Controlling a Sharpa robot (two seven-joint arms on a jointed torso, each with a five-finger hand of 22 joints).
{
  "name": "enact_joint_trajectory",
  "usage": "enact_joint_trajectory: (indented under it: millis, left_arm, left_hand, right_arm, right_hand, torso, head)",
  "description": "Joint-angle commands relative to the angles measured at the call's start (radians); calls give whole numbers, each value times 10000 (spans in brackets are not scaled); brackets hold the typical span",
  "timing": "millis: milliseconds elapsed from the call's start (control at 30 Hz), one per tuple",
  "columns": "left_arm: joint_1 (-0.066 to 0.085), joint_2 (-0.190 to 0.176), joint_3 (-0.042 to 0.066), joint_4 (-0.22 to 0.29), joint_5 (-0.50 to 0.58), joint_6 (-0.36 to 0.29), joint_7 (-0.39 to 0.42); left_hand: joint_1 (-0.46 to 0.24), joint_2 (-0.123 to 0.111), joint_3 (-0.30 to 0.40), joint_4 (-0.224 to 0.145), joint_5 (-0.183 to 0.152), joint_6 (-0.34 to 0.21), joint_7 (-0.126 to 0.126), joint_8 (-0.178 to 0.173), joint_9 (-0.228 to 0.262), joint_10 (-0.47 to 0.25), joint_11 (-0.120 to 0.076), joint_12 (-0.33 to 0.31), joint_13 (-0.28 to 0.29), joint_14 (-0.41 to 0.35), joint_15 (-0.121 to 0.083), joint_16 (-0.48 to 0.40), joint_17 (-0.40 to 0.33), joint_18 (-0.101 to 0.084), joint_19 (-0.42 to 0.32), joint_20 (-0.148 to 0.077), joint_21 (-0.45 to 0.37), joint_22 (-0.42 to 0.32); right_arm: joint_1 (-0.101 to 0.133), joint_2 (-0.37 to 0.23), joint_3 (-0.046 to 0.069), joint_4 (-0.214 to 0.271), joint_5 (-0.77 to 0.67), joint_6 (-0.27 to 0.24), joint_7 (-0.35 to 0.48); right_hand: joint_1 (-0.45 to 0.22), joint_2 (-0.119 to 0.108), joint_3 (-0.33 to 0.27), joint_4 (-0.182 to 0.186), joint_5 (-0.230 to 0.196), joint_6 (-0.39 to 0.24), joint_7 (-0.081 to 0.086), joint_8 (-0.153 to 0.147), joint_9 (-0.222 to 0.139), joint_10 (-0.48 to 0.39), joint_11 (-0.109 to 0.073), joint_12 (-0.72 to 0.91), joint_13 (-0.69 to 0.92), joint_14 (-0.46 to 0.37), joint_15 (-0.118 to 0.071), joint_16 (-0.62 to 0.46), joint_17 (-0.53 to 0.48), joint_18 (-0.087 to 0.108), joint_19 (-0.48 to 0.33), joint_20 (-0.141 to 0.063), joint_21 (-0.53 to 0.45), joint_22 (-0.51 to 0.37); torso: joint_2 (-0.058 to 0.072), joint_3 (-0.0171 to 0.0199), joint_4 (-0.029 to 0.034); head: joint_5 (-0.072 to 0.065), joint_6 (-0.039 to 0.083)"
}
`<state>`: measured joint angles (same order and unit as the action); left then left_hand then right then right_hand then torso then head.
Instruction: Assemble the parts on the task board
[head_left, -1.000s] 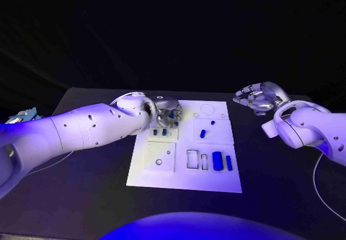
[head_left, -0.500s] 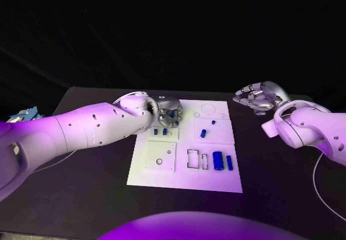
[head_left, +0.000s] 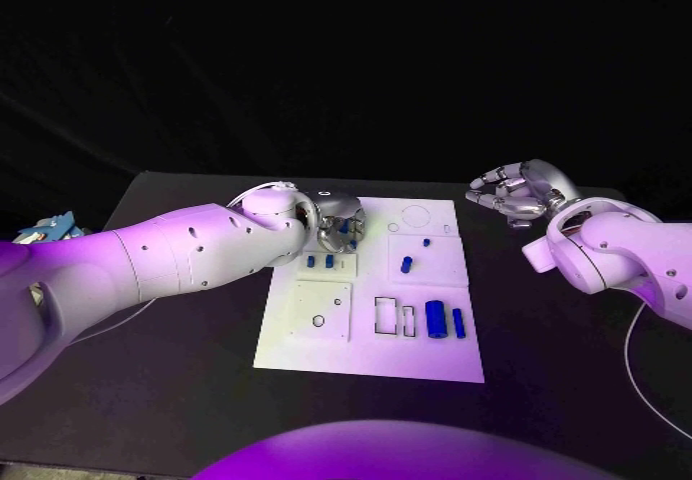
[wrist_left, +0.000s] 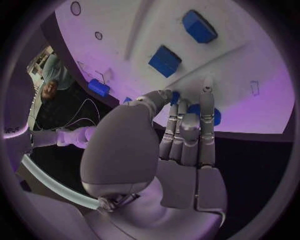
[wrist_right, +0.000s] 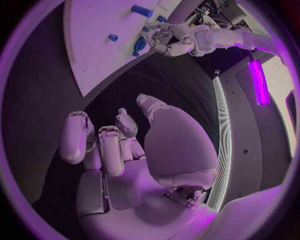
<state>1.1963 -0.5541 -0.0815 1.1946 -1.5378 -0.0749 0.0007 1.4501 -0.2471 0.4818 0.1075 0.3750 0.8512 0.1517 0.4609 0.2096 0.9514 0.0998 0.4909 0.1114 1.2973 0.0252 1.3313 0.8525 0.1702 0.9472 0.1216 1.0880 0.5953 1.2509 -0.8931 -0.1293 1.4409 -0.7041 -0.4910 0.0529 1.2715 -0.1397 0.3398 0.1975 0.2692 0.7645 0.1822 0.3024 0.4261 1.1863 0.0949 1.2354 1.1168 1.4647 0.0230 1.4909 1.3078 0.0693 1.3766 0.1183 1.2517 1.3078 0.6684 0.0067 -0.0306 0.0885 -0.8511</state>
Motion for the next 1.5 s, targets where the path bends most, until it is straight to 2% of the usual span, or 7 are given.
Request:
enact_joint_trajectory:
  millis: [33,433,600,933,1133,1367,1500]
  left_arm:
    - [-39,46,-19,-40,-21,341,-54]
    - [-54,107,-20,-114,-31,297,-80]
    - [-61,122,-20,-130,-30,9,-5]
    - [-64,15,-12,32,187,-505,172]
    - [-59,-405,174,572,447,-650,149]
    - [-22,-1083,615,1335,1032,-498,-21]
    - [27,-1401,752,1593,1334,-231,-133]
  left_hand:
    - [16,142,66,-16,-54,95,-1,-42,-8,87,-20,-20,12,78,12,52,30,149,60,16,71,22]
    - [306,619,322,-518,-209,854,-133,42,105,894,-294,177,135,629,-243,510,726,66,459,-185,773,776]
    - [391,676,462,-740,-298,904,-129,-87,103,971,-291,77,134,685,-258,525,715,58,469,-232,918,882]
    - [229,631,475,-767,-340,880,-88,-219,89,947,-243,-53,112,692,-220,521,669,58,404,-220,961,884]
    - [170,618,467,-762,-339,901,-84,-239,93,958,-236,-81,109,696,-211,522,661,55,403,-212,975,903]
    - [32,590,432,-730,-338,948,-87,-275,105,991,-235,-135,105,704,-203,523,629,54,390,-197,980,911]
    - [-3,576,419,-724,-338,956,-89,-285,108,996,-235,-152,103,693,-201,513,585,53,385,-192,978,912]
  right_arm:
    - [-5,14,2,3,-15,43,78]
    - [-5,28,2,1,-15,43,80]
    - [-5,34,2,1,-16,40,84]
    - [-5,43,3,3,-16,30,93]
    - [-6,34,3,-10,-16,28,90]
    - [-7,24,2,-19,-16,24,86]
    - [-8,13,2,-23,-16,20,77]
  right_hand:
    - [55,-35,-10,51,59,-64,-23,34,11,-67,-9,-23,13,574,-62,-57,683,153,-54,24,-36,158]
    - [55,-35,-10,51,59,-64,-23,34,11,-67,-9,-23,13,574,-62,-57,683,153,-54,24,-36,158]
    - [55,-35,-10,51,59,-64,-23,34,11,-67,-9,-23,13,574,-62,-57,683,153,-54,24,-36,158]
    - [49,-24,-8,67,62,-58,-25,56,13,-59,-10,-15,16,571,-63,-66,668,154,-55,23,-48,152]
    - [49,-24,-8,67,62,-58,-25,56,13,-59,-10,-15,16,571,-63,-66,668,154,-55,23,-48,152]
    - [49,-24,-8,67,62,-58,-25,56,13,-59,-10,-15,16,571,-63,-66,668,154,-55,23,-48,152]
    - [49,-24,-8,67,62,-58,-25,56,13,-59,-10,-15,16,571,-63,-66,668,154,-55,23,-48,152]
  torso:
    - [-1,-2,2]
    - [2,0,8]
    - [-8,3,5]
    - [-18,1,3]
    - [-30,-1,28]
    - [-39,-9,68]
    - [-47,-18,97]
  head:
    - [-20,-6]
    - [-44,-13]
    - [-33,-12]
    - [-29,20]
    - [-50,56]
    - [-41,111]
    - [-66,94]
